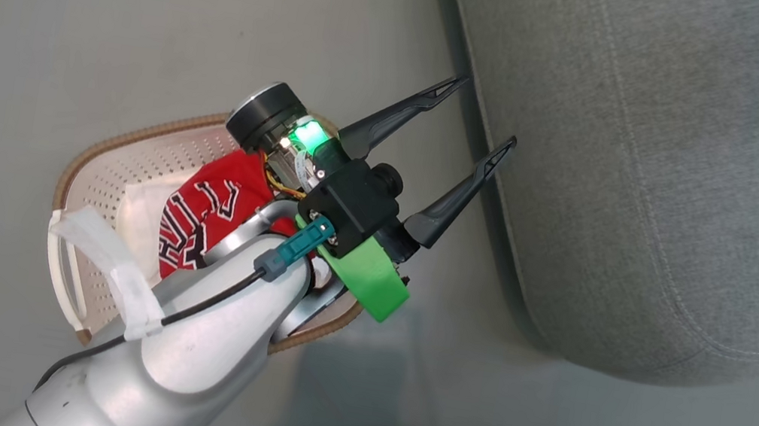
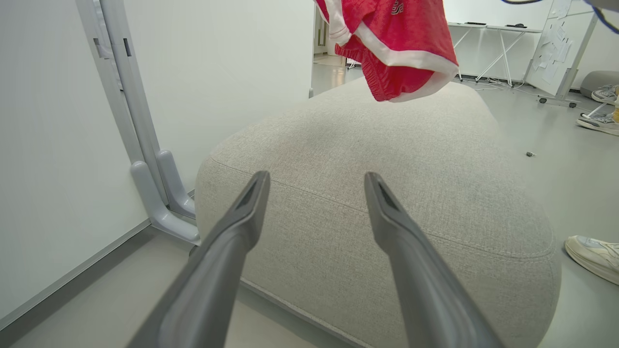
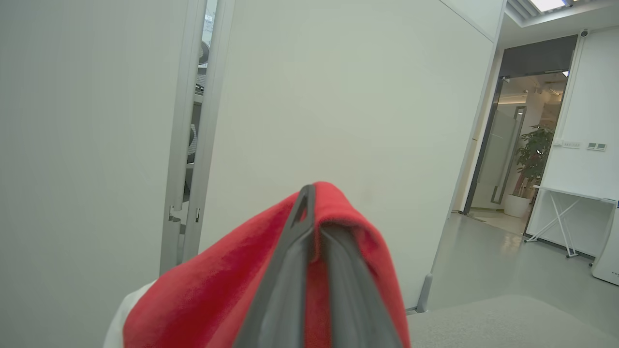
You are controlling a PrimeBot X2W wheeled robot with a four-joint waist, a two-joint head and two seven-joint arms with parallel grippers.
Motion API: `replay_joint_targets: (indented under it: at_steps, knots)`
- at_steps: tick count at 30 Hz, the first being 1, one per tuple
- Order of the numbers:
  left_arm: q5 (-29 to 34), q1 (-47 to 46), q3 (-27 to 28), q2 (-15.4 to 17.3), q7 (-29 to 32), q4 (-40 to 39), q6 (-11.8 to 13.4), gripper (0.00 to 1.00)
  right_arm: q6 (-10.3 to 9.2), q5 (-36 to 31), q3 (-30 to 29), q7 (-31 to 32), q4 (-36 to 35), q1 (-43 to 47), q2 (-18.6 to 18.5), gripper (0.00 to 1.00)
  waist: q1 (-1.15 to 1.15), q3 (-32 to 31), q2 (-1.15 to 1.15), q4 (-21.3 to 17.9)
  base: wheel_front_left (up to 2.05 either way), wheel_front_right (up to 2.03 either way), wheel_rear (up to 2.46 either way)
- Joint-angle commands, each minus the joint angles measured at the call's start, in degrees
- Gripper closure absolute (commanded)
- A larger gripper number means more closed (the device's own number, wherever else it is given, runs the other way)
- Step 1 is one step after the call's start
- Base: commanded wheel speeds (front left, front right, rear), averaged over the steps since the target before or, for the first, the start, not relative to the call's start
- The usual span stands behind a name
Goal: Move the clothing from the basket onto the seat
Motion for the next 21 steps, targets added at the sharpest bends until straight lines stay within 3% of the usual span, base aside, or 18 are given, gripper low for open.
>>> replay_joint_targets:
  at_steps: [1,7,15,21]
  knots:
    - [0.4,-1.1,0.0,0.1,-0.1,-0.1,-0.1,0.00,-0.04,-0.7,0.0,-0.1,1.5,-1.5,-1.1,1.00,-0.01,3.3,0.00,1.8,0.00,0.00,0.00]
    - [0.7,-2.0,-0.2,0.1,-0.2,-0.1,-0.1,0.00,-0.04,-0.4,1.1,-0.1,9.9,-5.2,-3.4,1.00,-0.01,6.1,0.00,2.8,0.00,0.00,0.00]
    - [1.0,-3.0,-0.3,-0.2,-0.2,-0.2,-0.3,0.00,-0.04,-0.8,0.9,-0.1,20.8,-4.4,-2.5,1.00,-0.01,8.3,0.00,4.2,0.00,0.00,0.00]
    - [1.0,-3.2,0.3,-0.4,-0.2,-0.5,-0.3,0.00,-0.04,-1.1,1.3,-0.1,25.2,-1.9,-2.0,1.00,-0.01,8.5,0.00,4.8,0.00,0.00,0.00]
